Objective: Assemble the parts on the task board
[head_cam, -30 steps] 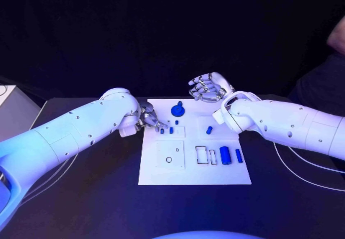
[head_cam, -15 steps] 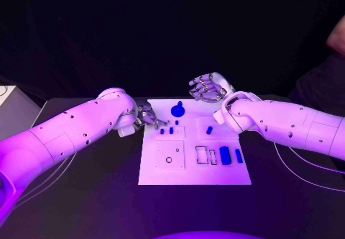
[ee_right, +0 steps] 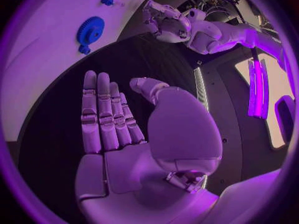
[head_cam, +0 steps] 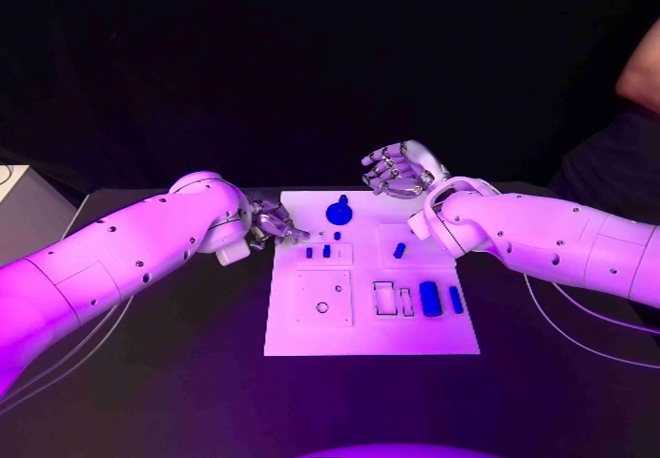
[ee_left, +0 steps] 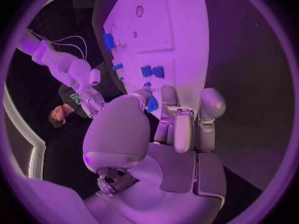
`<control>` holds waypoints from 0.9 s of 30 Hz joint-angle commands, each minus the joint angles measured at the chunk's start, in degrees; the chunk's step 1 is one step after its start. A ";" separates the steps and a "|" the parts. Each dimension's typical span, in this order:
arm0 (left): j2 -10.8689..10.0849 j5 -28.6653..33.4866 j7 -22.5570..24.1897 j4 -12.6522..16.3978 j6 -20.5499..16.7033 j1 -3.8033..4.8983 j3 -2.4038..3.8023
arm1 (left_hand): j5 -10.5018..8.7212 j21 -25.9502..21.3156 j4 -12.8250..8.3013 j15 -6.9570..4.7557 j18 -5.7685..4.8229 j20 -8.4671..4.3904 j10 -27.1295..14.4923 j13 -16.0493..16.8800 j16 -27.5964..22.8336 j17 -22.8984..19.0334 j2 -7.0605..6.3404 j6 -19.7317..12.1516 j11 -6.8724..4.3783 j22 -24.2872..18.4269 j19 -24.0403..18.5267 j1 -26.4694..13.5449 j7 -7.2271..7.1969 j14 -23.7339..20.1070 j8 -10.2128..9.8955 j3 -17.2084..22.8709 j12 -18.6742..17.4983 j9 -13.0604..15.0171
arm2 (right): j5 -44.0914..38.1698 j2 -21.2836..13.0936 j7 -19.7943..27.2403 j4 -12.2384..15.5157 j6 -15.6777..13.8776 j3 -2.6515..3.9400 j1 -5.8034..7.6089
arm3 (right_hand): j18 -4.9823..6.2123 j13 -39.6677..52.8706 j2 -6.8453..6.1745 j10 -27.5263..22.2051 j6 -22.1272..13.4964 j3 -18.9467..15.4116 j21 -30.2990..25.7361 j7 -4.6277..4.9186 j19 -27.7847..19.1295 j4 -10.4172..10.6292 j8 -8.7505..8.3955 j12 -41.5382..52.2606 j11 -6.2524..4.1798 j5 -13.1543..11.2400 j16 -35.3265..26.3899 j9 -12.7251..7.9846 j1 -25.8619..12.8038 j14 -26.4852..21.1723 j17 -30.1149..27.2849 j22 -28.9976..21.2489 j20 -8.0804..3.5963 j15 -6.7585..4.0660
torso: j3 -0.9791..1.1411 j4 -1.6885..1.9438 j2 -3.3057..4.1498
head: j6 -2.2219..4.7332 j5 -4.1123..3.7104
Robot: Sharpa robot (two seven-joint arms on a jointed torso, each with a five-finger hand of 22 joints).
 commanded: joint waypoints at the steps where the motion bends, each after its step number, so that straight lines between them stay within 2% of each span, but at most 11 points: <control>1: -1.21 5.33 6.35 1.27 -5.99 -0.18 0.28 | -0.15 -7.63 0.03 1.09 1.78 0.97 -3.45 -2.18 -3.90 0.29 0.11 -1.73 1.12 -6.45 -4.69 2.02 1.19 -0.82 -1.40 0.76 -2.03 -0.87 | -0.04 -0.12 0.71 0.17 0.64 0.03 -0.04 | 0.26 -0.13 0.34 0.25 0.02 -0.08 -0.27 0.62 0.37 -0.18 0.20 -0.08 -0.12 0.28 -0.36 -0.09 0.05 0.26 -0.07 -0.12 -0.03 0.03 | 0.06 0.00 -0.01 | 0.20 -0.10; 6: -4.10 10.92 11.71 3.83 -9.10 -0.68 1.01 | 0.00 -21.75 -0.53 3.08 3.78 2.45 -9.46 -5.18 -15.38 -13.89 -1.33 -5.71 3.34 -17.94 -11.80 8.08 3.67 -10.08 -3.89 4.96 -6.43 -2.70 | 0.14 -0.46 0.87 0.33 0.70 0.03 -0.07 | 0.27 -0.22 0.41 0.27 0.02 0.01 -0.27 0.61 0.42 -0.33 0.21 -0.07 -0.13 0.31 -0.41 -0.09 0.24 0.29 -0.07 -0.19 -0.07 0.00 | 0.04 -0.04 -0.04 | 0.51 -0.10; 9: -6.29 16.56 13.89 5.76 -10.49 -1.17 1.57 | 0.59 -27.85 -1.43 5.34 3.55 4.42 -15.11 -9.13 -28.63 -28.00 -5.70 -10.32 5.50 -21.68 -16.07 10.54 5.89 -24.40 -5.33 14.76 -11.61 -4.18 | 0.23 -0.84 0.93 0.69 0.72 0.03 -0.10 | 0.27 -0.22 0.41 0.27 0.02 0.01 -0.27 0.61 0.42 -0.33 0.21 -0.07 -0.13 0.31 -0.41 -0.09 0.24 0.29 -0.07 -0.19 -0.07 0.00 | 0.01 0.01 -0.09 | 0.95 -0.06; 10: -6.96 18.47 14.43 6.34 -10.89 -1.31 1.68 | 2.81 -30.94 -2.83 6.39 3.54 5.38 -15.73 -10.86 -31.57 -30.35 -7.93 -11.52 6.83 -23.57 -18.29 9.83 6.60 -28.63 -4.68 20.02 -12.88 -4.48 | 0.25 -0.98 0.95 0.86 0.71 0.03 -0.12 | 0.27 -0.22 0.41 0.27 0.02 0.01 -0.27 0.61 0.42 -0.33 0.21 -0.07 -0.13 0.31 -0.41 -0.09 0.24 0.29 -0.07 -0.19 -0.07 0.00 | 0.01 0.03 -0.09 | 1.11 0.01; 12: -8.49 23.23 15.14 7.68 -11.63 -1.73 1.85 | 15.23 -32.75 -7.73 7.45 3.15 6.03 -17.12 -12.24 -35.47 -33.80 -10.02 -13.89 7.51 -23.96 -21.66 8.77 7.43 -33.45 -4.14 25.67 -13.54 -4.85 | 0.28 -1.26 0.99 1.30 0.70 0.03 -0.17 | 0.26 -0.27 0.41 0.26 0.01 0.03 -0.28 0.61 0.44 -0.41 0.21 -0.08 -0.13 0.32 -0.45 -0.10 0.32 0.29 -0.07 -0.22 -0.08 -0.01 | -0.01 0.07 -0.16 | 1.36 0.17; 13: -8.98 24.96 15.21 8.14 -11.78 -1.91 1.88 | 16.54 -32.39 -9.45 7.57 3.13 6.06 -17.80 -12.54 -35.68 -34.42 -10.40 -14.87 7.57 -23.42 -22.21 7.93 7.53 -33.73 -4.08 26.45 -13.66 -5.00 | 0.28 -1.33 0.99 1.44 0.70 0.02 -0.19 | 0.26 -0.27 0.41 0.26 0.01 0.03 -0.28 0.61 0.44 -0.41 0.21 -0.08 -0.13 0.32 -0.45 -0.10 0.32 0.29 -0.07 -0.22 -0.08 -0.01 | -0.02 0.06 -0.17 | 1.48 0.24; 17: -11.34 31.87 16.10 10.67 -12.12 -3.09 1.96 | 25.97 -30.42 -18.79 10.03 1.59 6.58 -23.95 -14.27 -38.20 -37.69 -9.97 -20.88 9.83 -19.36 -28.88 2.72 9.17 -41.04 -2.27 34.96 -14.93 -5.23 | 0.29 -1.63 0.99 2.05 0.70 0.02 -0.32 | 0.26 -0.27 0.41 0.26 0.01 0.03 -0.28 0.61 0.44 -0.41 0.21 -0.08 -0.13 0.32 -0.45 -0.10 0.32 0.29 -0.07 -0.22 -0.08 -0.01 | -0.05 0.05 -0.09 | 2.00 0.34; 19: -12.38 34.88 17.03 12.02 -13.54 -3.70 1.97 | 27.82 -31.97 -23.38 11.49 0.47 7.42 -26.66 -14.79 -38.92 -39.99 -8.74 -24.09 10.93 -19.02 -33.18 -0.69 9.81 -45.34 1.36 41.80 -13.93 -4.55 | 0.29 -1.73 0.97 2.22 0.69 0.02 -0.40 | 0.26 -0.32 0.38 0.24 -0.01 0.05 -0.29 0.62 0.45 -0.49 0.21 -0.09 -0.13 0.33 -0.48 -0.11 0.39 0.28 -0.08 -0.26 -0.09 -0.01 | -0.10 0.05 -0.12 | 2.11 0.39; 22: -13.62 39.38 18.84 13.79 -16.37 -4.52 1.97 | 28.06 -29.77 -30.22 11.27 0.72 7.37 -26.26 -15.02 -37.06 -42.03 -6.27 -24.64 10.70 -16.75 -32.78 -1.97 9.83 -44.88 5.62 54.91 -11.31 -4.53 | 0.29 -1.93 0.93 2.46 0.67 0.02 -0.54 | 0.26 -0.32 0.38 0.24 -0.01 0.05 -0.29 0.62 0.45 -0.49 0.21 -0.09 -0.13 0.33 -0.48 -0.11 0.39 0.28 -0.08 -0.26 -0.09 -0.01 | -0.14 0.03 -0.10 | 2.43 0.57; 24: -14.11 41.13 18.96 14.37 -16.60 -4.87 1.97 | 27.22 -28.10 -31.10 11.06 1.03 7.13 -26.12 -15.10 -35.93 -42.71 -5.70 -24.72 10.55 -15.15 -32.65 -3.45 9.77 -44.50 7.02 56.15 -10.18 -4.87 | 0.29 -2.03 0.90 2.58 0.65 0.02 -0.62 | 0.26 -0.32 0.38 0.24 -0.01 0.05 -0.29 0.62 0.45 -0.49 0.21 -0.09 -0.13 0.33 -0.48 -0.11 0.39 0.28 -0.08 -0.26 -0.09 -0.01 | -0.16 0.04 -0.12 | 2.58 0.63; 27: -14.65 42.46 18.46 14.83 -16.65 -5.20 1.97 | 22.90 -25.66 -26.14 11.15 1.29 7.26 -26.45 -15.59 -34.04 -43.51 -3.10 -25.40 10.45 -12.68 -33.15 -9.96 10.26 -45.40 8.14 42.92 -9.08 -6.07 | 0.29 -2.18 0.85 2.86 0.67 0.01 -0.77 | 0.25 -0.38 0.38 0.25 -0.03 0.07 -0.29 0.62 0.48 -0.58 0.21 -0.09 -0.13 0.34 -0.52 -0.11 0.48 0.29 -0.08 -0.30 -0.10 -0.02 | -0.12 -0.01 -0.11 | 2.89 0.74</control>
